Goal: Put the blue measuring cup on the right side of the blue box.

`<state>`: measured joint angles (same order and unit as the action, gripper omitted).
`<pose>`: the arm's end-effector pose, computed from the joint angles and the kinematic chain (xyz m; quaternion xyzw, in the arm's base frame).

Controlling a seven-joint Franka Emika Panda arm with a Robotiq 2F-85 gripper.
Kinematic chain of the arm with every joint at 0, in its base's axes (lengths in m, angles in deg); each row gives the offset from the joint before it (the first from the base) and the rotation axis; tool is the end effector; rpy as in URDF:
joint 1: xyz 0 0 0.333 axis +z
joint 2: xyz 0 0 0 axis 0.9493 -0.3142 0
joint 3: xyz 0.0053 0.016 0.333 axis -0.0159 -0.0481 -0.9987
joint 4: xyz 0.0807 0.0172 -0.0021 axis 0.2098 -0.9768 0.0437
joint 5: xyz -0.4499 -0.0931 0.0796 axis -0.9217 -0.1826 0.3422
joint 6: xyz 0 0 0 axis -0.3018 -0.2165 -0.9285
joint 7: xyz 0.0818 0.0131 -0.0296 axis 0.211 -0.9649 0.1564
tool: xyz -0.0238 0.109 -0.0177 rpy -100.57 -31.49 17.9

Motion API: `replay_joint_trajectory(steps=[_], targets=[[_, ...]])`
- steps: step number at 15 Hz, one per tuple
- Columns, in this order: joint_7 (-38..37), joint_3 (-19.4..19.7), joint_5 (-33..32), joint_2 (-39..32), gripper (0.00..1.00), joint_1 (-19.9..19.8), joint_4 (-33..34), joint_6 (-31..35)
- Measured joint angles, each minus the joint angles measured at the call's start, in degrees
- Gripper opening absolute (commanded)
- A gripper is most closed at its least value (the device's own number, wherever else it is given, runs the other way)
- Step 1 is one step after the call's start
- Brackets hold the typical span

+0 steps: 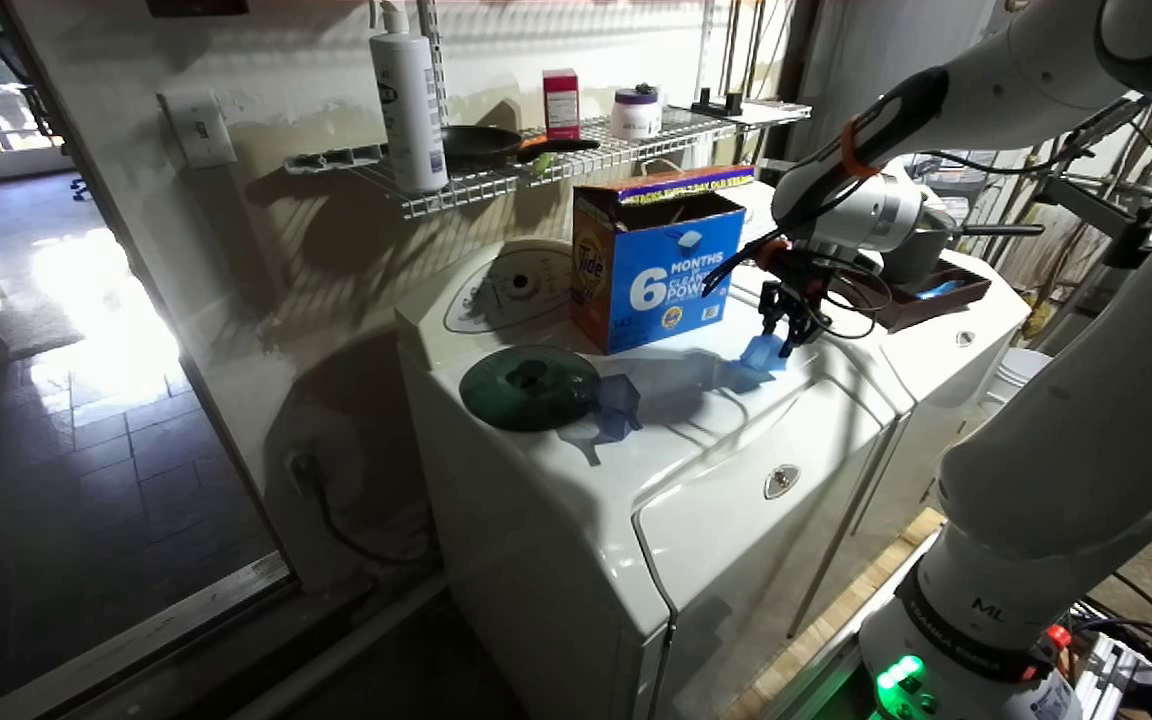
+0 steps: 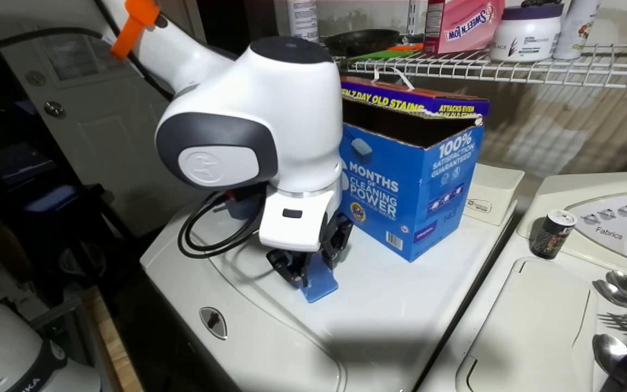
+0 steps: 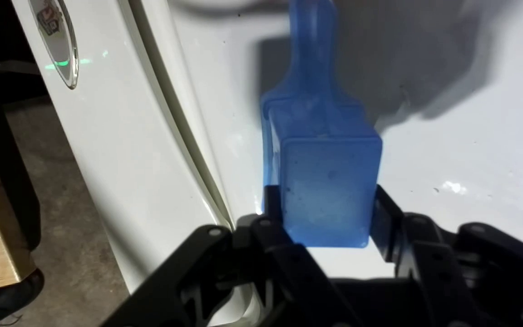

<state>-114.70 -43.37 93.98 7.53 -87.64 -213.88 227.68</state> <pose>0.4383 -0.2726 0.2758 -0.6234 0.7787 0.0049 0.0707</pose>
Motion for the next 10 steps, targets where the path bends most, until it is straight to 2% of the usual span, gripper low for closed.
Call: replay_joint_trajectory(steps=[4, 10], targets=[[0.14, 0.51, 0.13, -0.25, 0.24, -0.62, 0.27, -0.24], [3.96, 5.03, 4.32, -1.06, 0.24, -4.5, 3.16, -2.38]])
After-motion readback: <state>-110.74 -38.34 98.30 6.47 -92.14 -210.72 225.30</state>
